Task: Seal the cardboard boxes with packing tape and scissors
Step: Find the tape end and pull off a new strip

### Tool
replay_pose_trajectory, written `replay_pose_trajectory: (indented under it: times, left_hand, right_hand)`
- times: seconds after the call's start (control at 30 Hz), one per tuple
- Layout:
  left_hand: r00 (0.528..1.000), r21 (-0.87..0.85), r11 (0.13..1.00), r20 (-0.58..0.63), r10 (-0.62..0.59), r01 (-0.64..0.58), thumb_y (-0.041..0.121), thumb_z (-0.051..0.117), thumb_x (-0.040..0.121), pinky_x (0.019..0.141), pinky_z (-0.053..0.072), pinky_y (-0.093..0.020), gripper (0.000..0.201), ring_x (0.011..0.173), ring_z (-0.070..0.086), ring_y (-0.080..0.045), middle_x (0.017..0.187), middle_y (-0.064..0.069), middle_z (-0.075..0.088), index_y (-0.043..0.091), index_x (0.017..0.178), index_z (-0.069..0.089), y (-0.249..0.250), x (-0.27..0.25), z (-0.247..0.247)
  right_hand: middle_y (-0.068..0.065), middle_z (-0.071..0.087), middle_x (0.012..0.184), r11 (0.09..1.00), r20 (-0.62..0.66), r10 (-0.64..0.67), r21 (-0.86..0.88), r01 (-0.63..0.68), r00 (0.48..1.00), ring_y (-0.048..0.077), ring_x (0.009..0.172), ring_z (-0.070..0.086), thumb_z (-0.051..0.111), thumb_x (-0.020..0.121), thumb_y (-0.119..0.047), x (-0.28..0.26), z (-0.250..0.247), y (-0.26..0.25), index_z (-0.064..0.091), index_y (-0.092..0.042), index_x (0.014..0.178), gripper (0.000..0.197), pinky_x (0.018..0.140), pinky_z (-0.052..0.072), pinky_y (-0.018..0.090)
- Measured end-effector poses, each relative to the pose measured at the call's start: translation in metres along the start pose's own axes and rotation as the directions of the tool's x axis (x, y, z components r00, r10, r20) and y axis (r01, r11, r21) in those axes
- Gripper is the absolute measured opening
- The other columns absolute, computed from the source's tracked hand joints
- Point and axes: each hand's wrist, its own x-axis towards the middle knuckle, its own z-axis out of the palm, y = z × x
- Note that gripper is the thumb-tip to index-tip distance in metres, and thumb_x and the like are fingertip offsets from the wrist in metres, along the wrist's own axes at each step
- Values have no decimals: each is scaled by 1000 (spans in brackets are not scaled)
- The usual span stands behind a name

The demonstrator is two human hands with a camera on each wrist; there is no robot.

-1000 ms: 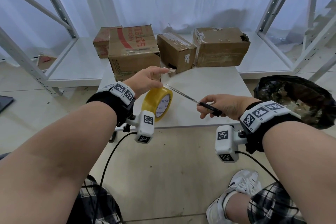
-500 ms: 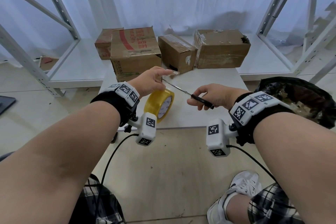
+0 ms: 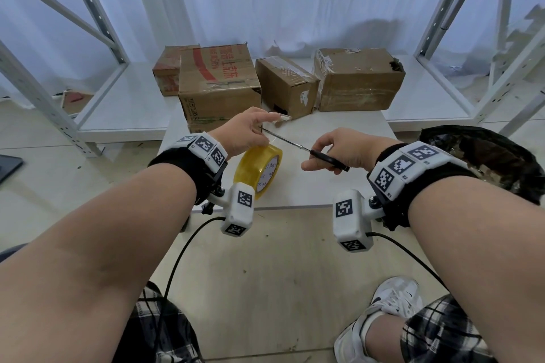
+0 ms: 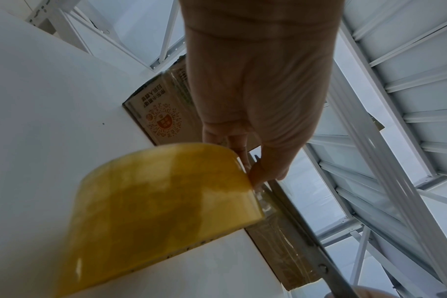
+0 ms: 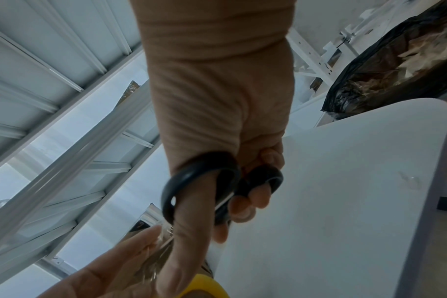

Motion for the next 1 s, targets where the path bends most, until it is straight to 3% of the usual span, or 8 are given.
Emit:
replay_pose_trajectory:
  times: [0.13,0.23,0.47,0.63,0.73,0.87,0.93,1.0]
  left_hand:
    - [1000,-12,1000,7,-1,1,-9,59,87,84,53,-32,57,86,52,-24,121,8,40,17,137,50,-1,0,0]
    - [1000,11,1000,6,-2,2,-6,61,87,85,55,-29,62,95,58,-27,131,6,37,21,141,45,-2,0,-2]
    - [1000,10,1000,-15,-6,6,-6,62,86,82,55,-25,72,93,60,-20,139,5,30,22,147,36,-6,-5,-6]
    - [998,22,1000,-70,7,-6,3,62,90,83,54,-24,69,94,59,-20,144,3,27,24,149,33,-10,-9,-5]
    - [989,-5,999,-142,39,-40,3,60,91,84,53,-21,67,86,57,-15,140,2,29,21,149,32,-12,-13,2]
    - [974,-36,997,-217,62,-72,0,60,90,84,53,-19,69,82,57,-16,137,1,31,19,150,30,-14,-16,9]
    - [969,-45,995,-238,72,-85,0,59,90,84,52,-19,69,82,57,-17,135,2,31,19,149,29,-15,-18,12]
    - [965,-52,994,-252,77,-93,1,59,90,82,52,-17,69,81,57,-16,133,3,31,18,149,28,-15,-19,13]
  right_hand:
    - [1,60,65,999,3,-7,-45,7,1000,14,59,56,81,67,-46,-2,-3,-3,66,-21,86,35,68,50,30]
    - [2,61,63,998,10,-17,-62,17,1000,14,57,55,82,68,-44,-2,-3,-6,66,-20,85,33,65,50,30]
    - [8,65,93,997,-2,60,-45,-60,998,19,79,58,74,72,-53,2,-2,22,55,-18,103,50,84,50,38]
    - [8,52,71,951,-139,256,-139,-275,957,23,70,49,68,84,-48,12,7,63,55,-5,77,45,65,37,29]
    - [6,49,69,939,-202,281,-143,-312,938,21,64,47,66,87,-40,30,24,70,49,-5,76,40,55,33,28]
    - [14,62,112,939,-339,199,-202,-278,919,31,103,58,57,93,-26,45,35,57,57,-1,114,32,78,43,30]
    - [14,64,111,955,-469,71,-222,-195,881,28,98,58,52,94,-23,44,36,38,63,-4,110,27,78,43,30]
    - [11,67,96,994,-523,-79,-108,26,849,22,85,57,54,94,-27,40,38,15,68,-6,97,25,74,44,30]
